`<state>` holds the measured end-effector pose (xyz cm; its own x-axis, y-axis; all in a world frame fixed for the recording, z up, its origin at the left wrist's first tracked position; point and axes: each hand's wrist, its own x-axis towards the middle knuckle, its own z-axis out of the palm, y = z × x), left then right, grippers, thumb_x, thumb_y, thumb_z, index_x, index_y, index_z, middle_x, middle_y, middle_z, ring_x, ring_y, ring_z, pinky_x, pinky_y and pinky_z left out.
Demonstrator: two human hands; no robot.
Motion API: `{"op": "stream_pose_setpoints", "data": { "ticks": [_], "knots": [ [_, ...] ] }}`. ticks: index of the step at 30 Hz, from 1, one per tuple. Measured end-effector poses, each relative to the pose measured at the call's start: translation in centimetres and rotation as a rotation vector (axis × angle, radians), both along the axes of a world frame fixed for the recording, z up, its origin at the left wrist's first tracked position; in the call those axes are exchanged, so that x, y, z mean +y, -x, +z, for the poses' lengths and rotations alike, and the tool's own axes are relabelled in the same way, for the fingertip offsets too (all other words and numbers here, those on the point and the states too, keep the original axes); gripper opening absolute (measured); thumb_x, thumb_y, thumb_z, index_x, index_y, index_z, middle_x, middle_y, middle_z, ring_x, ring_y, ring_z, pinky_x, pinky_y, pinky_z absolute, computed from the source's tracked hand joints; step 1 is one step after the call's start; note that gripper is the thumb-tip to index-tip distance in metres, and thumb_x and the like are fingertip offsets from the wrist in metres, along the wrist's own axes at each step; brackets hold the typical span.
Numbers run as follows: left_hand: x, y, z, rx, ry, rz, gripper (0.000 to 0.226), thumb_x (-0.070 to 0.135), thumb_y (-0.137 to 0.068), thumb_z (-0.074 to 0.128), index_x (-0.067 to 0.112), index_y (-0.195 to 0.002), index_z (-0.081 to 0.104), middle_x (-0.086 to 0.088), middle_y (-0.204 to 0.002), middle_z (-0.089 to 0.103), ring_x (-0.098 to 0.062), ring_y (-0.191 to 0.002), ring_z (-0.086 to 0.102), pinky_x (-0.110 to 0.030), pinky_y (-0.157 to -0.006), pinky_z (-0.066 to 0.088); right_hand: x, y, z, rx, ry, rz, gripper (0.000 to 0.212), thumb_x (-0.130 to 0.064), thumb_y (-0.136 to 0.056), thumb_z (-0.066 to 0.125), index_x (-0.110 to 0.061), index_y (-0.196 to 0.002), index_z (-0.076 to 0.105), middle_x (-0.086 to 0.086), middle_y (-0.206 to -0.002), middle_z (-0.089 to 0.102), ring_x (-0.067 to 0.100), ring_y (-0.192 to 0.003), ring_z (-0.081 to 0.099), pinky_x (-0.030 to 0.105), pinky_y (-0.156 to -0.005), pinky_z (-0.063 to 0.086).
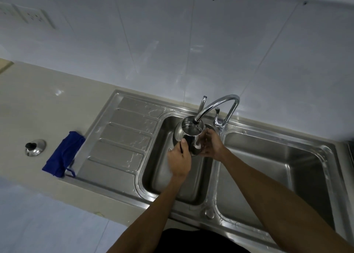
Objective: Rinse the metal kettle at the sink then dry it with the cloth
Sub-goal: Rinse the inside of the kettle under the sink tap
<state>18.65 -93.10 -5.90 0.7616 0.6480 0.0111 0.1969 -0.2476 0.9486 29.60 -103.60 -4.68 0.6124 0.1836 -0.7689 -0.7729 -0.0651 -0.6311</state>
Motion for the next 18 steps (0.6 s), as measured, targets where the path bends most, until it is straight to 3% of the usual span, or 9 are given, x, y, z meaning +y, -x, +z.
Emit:
{"op": "stream_pose_setpoints", "data": {
  "ticks": [2, 3, 5, 7, 10, 13, 15, 18],
  "knots": [
    [0.1, -0.1, 0.0, 0.006, 0.01, -0.003, 0.054, 0.05, -0.1, 0.037, 0.017, -0.061, 0.052, 0.0, -0.049, 0.049, -0.032, -0.043, 0.051, -0.051, -0.052, 0.052, -0.3, -0.9, 0.4, -0.128, 0.056, 0.003, 0.038, -0.039, -0.1, 0.045, -0.017, -0.075, 0.064, 0.0, -0.065, 0.065, 0.017, -0.059, 0.058, 0.026, -0.06, 0.037],
    [0.1, -0.2, 0.0, 0.011, 0.023, -0.006, 0.056, 0.05, -0.1, 0.037, 0.013, -0.061, 0.053, -0.005, -0.049, 0.051, -0.033, -0.044, 0.052, -0.053, -0.051, 0.053, -0.5, -1.5, 0.5, -0.219, 0.103, -0.012, 0.033, -0.032, -0.1, 0.048, -0.018, -0.075, 0.064, -0.001, -0.066, 0.066, 0.018, -0.062, 0.06, 0.026, -0.062, 0.039],
    [0.1, -0.4, 0.1, 0.019, 0.041, 0.003, 0.064, 0.052, -0.099, 0.037, 0.002, -0.063, 0.055, -0.017, -0.051, 0.054, -0.038, -0.045, 0.053, -0.056, -0.047, 0.05, -1.2, -3.2, 0.7, -0.39, 0.257, -0.041, 0.014, -0.021, -0.098, 0.056, -0.012, -0.099, 0.067, 0.006, -0.09, 0.066, 0.023, -0.086, 0.06, 0.037, -0.075, 0.047],
    [0.2, -0.5, 0.2, 0.016, 0.031, 0.017, 0.067, 0.053, -0.099, 0.036, -0.001, -0.065, 0.056, -0.021, -0.052, 0.056, -0.041, -0.046, 0.054, -0.056, -0.045, 0.048, -1.9, -4.6, 1.3, -0.474, 0.369, -0.014, 0.039, -0.013, -0.094, 0.063, -0.01, -0.132, 0.057, 0.009, -0.115, 0.063, 0.027, -0.102, 0.059, 0.045, -0.09, 0.05],
    [0.2, -0.7, 0.3, 0.012, 0.028, 0.033, 0.067, 0.054, -0.098, 0.036, 0.0, -0.064, 0.055, -0.022, -0.052, 0.054, -0.042, -0.046, 0.054, -0.057, -0.045, 0.047, -2.5, -5.7, 2.6, -0.444, 0.335, 0.116, 0.069, -0.002, -0.093, 0.062, -0.019, -0.153, 0.032, 0.015, -0.127, 0.061, 0.028, -0.1, 0.061, 0.044, -0.087, 0.054],
    [0.3, -0.8, 0.2, 0.014, 0.029, 0.039, 0.066, 0.054, -0.098, 0.036, 0.0, -0.065, 0.055, -0.024, -0.054, 0.054, -0.042, -0.048, 0.053, -0.058, -0.046, 0.047, -3.1, -6.4, 2.9, -0.328, 0.281, 0.226, 0.078, -0.002, -0.097, 0.057, -0.028, -0.158, 0.016, 0.019, -0.127, 0.062, 0.03, -0.096, 0.063, 0.052, -0.098, 0.054],
    [0.4, -0.7, 0.3, 0.01, 0.029, 0.026, 0.066, 0.053, -0.098, 0.036, 0.0, -0.065, 0.055, -0.024, -0.054, 0.054, -0.044, -0.048, 0.053, -0.057, -0.045, 0.046, -3.2, -6.8, 2.7, -0.289, 0.272, 0.197, 0.072, -0.008, -0.1, 0.053, -0.031, -0.158, 0.017, 0.017, -0.122, 0.063, 0.03, -0.093, 0.064, 0.052, -0.098, 0.053],
    [0.3, -0.6, 0.4, 0.006, 0.015, 0.005, 0.065, 0.052, -0.099, 0.036, 0.0, -0.065, 0.054, -0.024, -0.054, 0.053, -0.044, -0.047, 0.051, -0.057, -0.044, 0.045, -2.4, -6.8, 2.7, -0.236, 0.202, 0.102, 0.063, -0.006, -0.1, 0.052, -0.034, -0.152, 0.031, 0.008, -0.104, 0.068, 0.024, -0.081, 0.066, 0.047, -0.092, 0.053]
  ]
}}
